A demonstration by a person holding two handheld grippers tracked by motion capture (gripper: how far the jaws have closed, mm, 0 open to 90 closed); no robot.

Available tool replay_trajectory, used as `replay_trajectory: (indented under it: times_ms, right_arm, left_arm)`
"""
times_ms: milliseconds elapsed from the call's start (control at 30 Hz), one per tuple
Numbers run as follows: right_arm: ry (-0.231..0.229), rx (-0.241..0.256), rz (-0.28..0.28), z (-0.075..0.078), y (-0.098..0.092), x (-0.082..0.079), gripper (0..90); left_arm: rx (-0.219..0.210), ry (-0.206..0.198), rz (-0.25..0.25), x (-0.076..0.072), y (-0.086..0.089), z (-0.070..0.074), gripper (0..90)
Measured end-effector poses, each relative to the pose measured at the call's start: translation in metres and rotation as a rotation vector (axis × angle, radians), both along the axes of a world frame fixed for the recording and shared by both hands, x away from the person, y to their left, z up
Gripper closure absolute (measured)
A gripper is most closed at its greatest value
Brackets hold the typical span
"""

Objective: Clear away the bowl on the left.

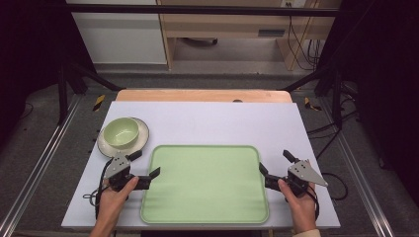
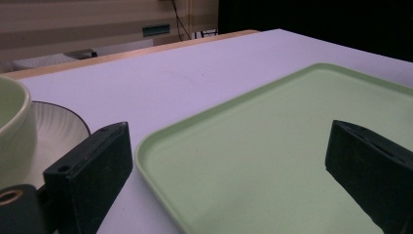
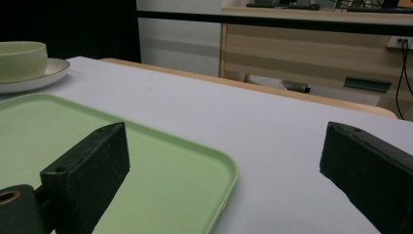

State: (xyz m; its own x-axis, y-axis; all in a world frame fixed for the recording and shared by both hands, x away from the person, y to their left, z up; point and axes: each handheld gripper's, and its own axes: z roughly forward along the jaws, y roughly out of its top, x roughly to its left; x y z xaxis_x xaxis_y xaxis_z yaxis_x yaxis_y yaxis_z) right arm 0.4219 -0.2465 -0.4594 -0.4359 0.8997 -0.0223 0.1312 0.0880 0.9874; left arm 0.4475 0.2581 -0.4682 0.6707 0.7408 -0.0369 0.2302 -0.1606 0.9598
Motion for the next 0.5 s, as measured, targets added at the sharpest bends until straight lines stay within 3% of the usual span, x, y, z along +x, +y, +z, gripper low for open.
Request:
replay_trajectory:
  times_ms: [300,333,500]
  right_arm:
    - [-0.009,-0.001,-0.002,0.001,-0.003,-0.001,3.0]
    - [-0.014,-0.005,-0.003,0.001,-0.002,-0.002,2.9]
    - [-0.011,-0.014,-0.006,0.001,-0.001,-0.002,3.1]
  left_arm:
    - [-0.027,0.023,0.012,-0.001,0.008,0.006,3.3]
    - [-0.045,0.022,0.004,0.0,0.01,0.008,3.7]
    - [-0.046,0.032,-0.013,-0.002,0.01,0.016,5.6]
